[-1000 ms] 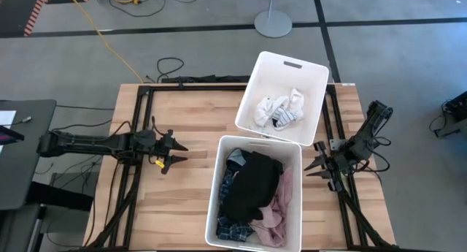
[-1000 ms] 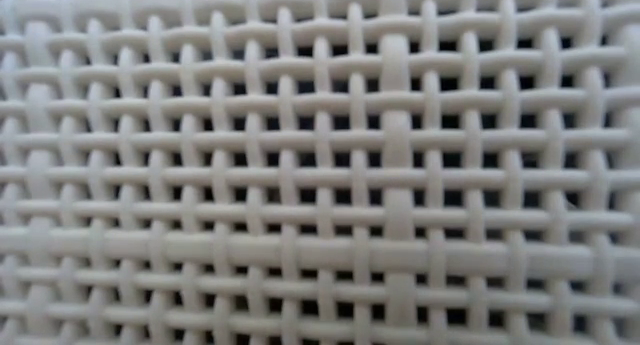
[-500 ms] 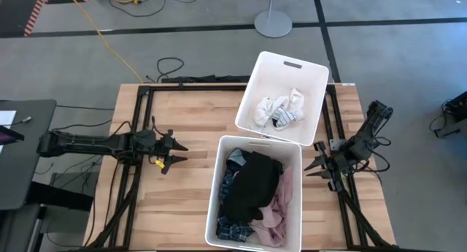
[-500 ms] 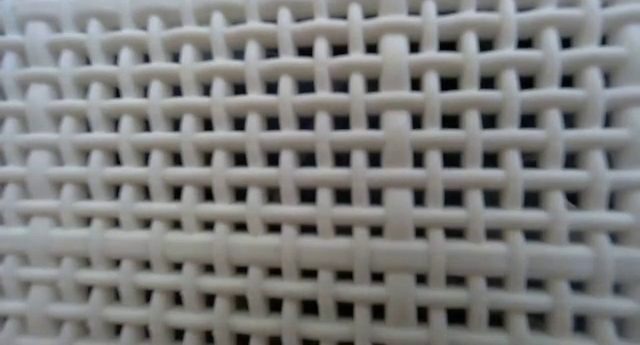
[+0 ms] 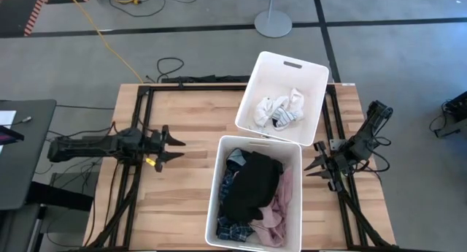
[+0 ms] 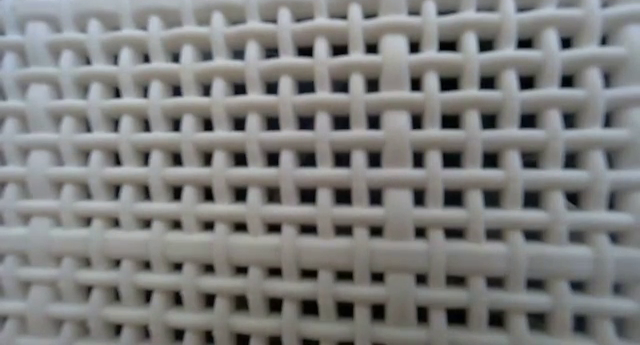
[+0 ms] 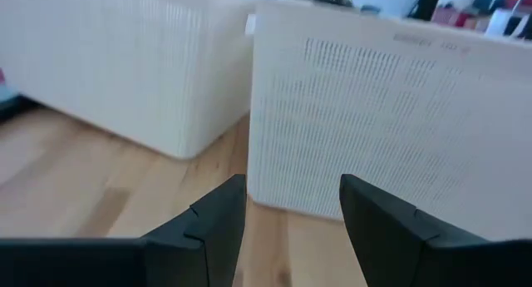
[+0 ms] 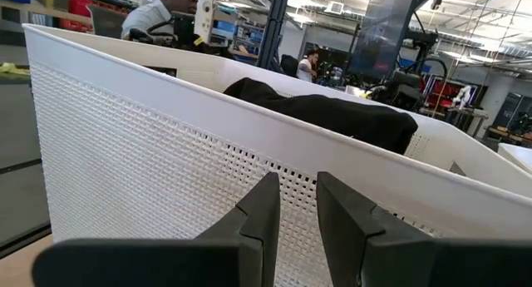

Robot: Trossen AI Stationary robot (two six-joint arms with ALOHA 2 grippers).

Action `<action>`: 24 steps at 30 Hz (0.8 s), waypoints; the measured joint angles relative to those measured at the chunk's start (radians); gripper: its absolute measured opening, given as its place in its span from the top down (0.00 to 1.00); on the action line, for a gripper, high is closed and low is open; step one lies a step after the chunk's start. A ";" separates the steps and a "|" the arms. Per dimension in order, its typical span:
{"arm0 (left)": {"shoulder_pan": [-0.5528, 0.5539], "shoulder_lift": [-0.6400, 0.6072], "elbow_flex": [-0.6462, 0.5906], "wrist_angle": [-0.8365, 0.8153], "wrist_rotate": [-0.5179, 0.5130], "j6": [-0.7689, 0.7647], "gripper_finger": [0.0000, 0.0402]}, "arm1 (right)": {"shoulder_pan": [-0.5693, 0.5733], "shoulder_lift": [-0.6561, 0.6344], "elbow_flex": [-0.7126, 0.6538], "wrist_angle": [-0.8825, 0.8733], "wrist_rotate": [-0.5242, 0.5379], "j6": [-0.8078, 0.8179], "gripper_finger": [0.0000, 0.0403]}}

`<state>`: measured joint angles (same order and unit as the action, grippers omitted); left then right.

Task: Sort clothes
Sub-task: Return to Home Position

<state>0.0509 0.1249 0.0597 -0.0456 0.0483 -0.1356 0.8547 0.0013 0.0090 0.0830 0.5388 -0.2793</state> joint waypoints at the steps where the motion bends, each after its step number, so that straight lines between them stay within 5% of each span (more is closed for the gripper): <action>1: 0.000 -0.014 0.000 0.001 0.000 0.000 0.53 | 0.000 0.000 0.000 0.000 0.000 0.000 0.76; 24: -0.062 -0.051 0.000 0.005 -0.010 0.000 0.53 | 0.000 0.000 0.000 0.000 0.000 0.000 0.76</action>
<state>-0.0109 0.0734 0.0597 -0.0410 0.0383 -0.1356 0.8547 0.0017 0.0090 0.0830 0.5388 -0.2790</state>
